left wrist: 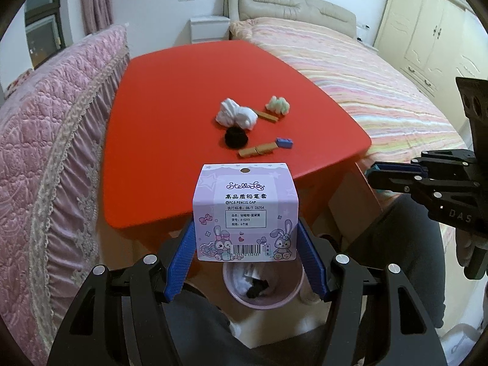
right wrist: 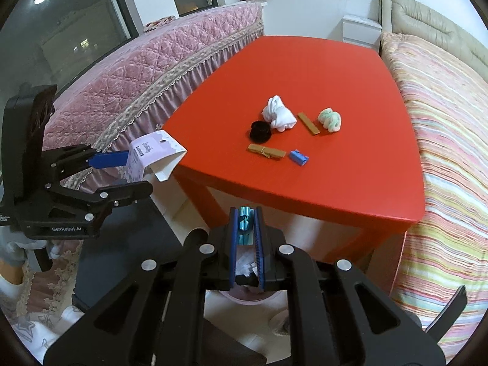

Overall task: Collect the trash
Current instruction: 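Carry the purple box in the left tool and the teal piece in the right tool to the bin, then open the right tool over the bin while the left tool releases the purple box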

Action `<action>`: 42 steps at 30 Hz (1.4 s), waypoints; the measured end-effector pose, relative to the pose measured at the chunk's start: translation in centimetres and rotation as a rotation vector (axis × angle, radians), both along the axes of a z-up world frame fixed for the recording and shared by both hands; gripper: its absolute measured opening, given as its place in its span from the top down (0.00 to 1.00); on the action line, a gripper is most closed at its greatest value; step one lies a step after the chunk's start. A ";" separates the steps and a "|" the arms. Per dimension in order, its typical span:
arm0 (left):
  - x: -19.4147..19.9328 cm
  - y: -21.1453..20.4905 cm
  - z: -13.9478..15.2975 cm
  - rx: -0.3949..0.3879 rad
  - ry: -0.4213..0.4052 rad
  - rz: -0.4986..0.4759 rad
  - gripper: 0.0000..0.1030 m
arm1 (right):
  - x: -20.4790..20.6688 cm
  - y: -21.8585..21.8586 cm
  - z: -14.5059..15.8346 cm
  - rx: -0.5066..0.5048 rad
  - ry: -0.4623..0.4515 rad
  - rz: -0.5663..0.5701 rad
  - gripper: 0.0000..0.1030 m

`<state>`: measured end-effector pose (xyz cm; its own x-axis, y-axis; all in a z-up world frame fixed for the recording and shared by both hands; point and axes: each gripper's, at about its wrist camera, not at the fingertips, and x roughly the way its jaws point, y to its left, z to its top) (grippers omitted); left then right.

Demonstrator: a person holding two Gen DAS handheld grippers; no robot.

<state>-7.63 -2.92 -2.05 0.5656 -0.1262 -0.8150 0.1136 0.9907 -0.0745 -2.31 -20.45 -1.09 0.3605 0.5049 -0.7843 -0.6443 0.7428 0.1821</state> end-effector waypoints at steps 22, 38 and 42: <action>-0.7 -0.3 -0.8 -0.010 0.031 -0.020 0.39 | -0.5 0.5 -0.6 0.016 0.025 0.022 0.90; -0.2 0.8 -0.8 -0.039 0.028 0.020 0.08 | 0.1 -0.5 -0.7 0.043 0.020 -0.025 0.13; -0.1 1.1 -1.0 -0.026 0.032 0.044 0.07 | 0.4 -0.9 -0.6 0.044 0.012 -0.050 0.08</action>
<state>-7.71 -1.78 -3.06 0.5445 -0.1236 -0.8296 0.0674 0.9923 -0.1036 -1.89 -21.38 -1.64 0.3764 0.5211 -0.7660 -0.6045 0.7647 0.2232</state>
